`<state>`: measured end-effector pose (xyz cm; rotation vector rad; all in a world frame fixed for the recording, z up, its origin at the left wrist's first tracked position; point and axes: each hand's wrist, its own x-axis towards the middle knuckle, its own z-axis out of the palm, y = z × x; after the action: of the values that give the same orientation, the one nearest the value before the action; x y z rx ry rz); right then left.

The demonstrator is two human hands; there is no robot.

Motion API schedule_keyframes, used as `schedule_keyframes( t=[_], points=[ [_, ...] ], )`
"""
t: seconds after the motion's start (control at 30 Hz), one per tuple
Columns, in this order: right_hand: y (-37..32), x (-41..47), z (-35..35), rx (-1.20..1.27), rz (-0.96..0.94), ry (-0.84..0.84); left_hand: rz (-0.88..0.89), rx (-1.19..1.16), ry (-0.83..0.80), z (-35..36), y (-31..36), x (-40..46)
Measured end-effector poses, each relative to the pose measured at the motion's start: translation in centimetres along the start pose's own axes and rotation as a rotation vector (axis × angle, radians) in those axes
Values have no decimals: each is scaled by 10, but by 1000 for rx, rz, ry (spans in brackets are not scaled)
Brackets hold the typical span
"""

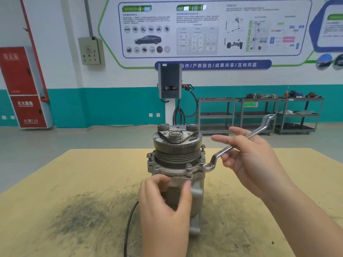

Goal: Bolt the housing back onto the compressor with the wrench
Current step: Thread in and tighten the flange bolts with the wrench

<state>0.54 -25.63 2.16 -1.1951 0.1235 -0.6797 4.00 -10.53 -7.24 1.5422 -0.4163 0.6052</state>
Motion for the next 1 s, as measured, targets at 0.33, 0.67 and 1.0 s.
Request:
schedule_keyframes(
  t=[0.33,0.67,1.0],
  points=[
    [10,8,-1,159,-81,2,94,288,-96,17,-21,-3],
    [25,9,-2,142,-162,27,333,453,-81,10,-17,9],
    [27,-13,13,267,-289,-129,338,267,-156,-7,-30,20]
  ],
)
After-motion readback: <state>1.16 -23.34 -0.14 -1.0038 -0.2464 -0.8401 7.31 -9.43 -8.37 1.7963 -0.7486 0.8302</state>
